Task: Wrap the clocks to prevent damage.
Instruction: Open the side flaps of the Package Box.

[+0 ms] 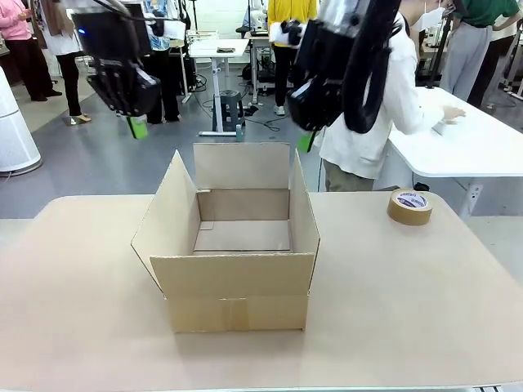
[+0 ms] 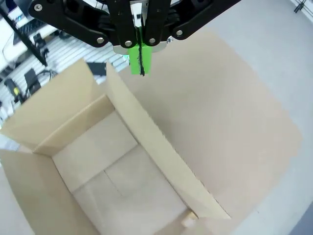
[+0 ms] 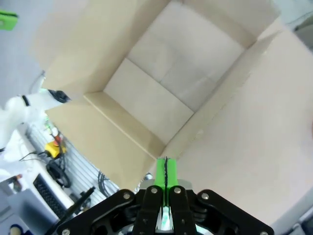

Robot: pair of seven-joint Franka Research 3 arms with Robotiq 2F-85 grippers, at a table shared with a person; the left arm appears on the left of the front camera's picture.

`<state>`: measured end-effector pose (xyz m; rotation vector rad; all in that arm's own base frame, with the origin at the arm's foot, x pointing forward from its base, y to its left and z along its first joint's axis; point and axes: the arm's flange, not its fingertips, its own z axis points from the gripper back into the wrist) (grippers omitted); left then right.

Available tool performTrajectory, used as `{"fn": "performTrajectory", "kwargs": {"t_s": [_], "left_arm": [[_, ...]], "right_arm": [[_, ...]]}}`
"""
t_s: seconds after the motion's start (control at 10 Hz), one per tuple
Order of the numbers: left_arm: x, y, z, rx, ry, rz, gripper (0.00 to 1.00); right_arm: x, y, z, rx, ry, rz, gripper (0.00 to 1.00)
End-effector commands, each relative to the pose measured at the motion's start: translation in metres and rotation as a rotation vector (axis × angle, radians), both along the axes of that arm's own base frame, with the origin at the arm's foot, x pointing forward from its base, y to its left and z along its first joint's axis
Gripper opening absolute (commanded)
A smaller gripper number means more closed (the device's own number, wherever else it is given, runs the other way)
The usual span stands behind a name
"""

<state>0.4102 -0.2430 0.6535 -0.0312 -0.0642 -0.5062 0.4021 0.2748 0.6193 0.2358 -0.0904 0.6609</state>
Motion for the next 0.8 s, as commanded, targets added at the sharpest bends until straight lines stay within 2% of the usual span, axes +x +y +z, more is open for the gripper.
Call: {"fn": "performTrajectory", "kwargs": {"t_s": [0.0, 0.1, 0.3, 0.7], "left_arm": [[-0.011, -0.026, -0.024, 0.082, -0.118, 0.205, 0.00], [-0.010, -0.029, -0.032, 0.091, -0.158, 0.266, 0.00], [-0.005, -0.028, -0.050, 0.093, -0.182, 0.327, 0.00], [0.017, -0.021, -0.093, -0.011, -0.093, 0.336, 0.00]], "right_arm": [[0.000, 0.023, -0.023, -0.089, 0.000, -0.155, 0.01], [0.004, 0.025, -0.035, -0.109, -0.018, -0.226, 0.01], [0.011, 0.024, -0.056, -0.156, -0.047, -0.366, 0.01], [0.022, 0.021, -0.083, -0.133, -0.052, -0.403, 0.01]]}}
